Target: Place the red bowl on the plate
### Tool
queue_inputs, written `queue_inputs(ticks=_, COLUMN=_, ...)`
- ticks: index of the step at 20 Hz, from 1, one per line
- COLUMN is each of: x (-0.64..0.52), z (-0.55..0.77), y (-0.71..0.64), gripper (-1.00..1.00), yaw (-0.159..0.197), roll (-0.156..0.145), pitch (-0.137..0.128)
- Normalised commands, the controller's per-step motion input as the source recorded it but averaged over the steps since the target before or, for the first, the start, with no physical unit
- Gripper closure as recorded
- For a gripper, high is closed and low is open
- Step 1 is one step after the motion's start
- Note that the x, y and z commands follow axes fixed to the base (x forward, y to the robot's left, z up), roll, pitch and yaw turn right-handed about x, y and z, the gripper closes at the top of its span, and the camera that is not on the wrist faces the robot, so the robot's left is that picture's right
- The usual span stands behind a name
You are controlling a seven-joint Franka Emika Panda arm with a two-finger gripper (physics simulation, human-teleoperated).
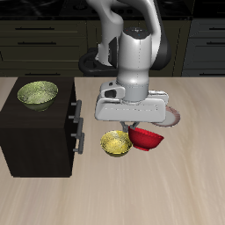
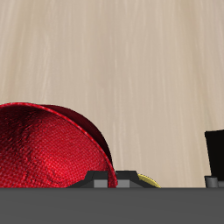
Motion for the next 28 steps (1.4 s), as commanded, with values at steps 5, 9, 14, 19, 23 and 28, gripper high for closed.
queue_inputs(ticks=5, x=-0.10, z=0.26, y=-0.02, gripper=1.00, yaw=-0.007, roll=0.003, pitch=-0.032)
queue_inputs(ticks=9, x=-0.12, z=0.25, y=0.01, gripper=1.00, yaw=0.004, roll=0.015, pitch=-0.032)
queue_inputs(ticks=14, x=-0.06, z=0.17, y=-0.03, gripper=1.00, yaw=-0.006, roll=0.004, pitch=-0.028)
queue_inputs(ticks=19, x=-0.10, z=0.02, y=-0.05, gripper=1.00, yaw=0.000, roll=-0.003, pitch=0.003)
queue_inputs(ticks=23, x=-0.22, z=0.07, y=-0.12, gripper=1.00, yaw=-0.003, roll=-0.018, pitch=-0.013)
queue_inputs(ticks=28, x=-0.19, z=-0.05, y=-0.04, gripper=1.00, yaw=-0.035, roll=-0.002, pitch=0.040)
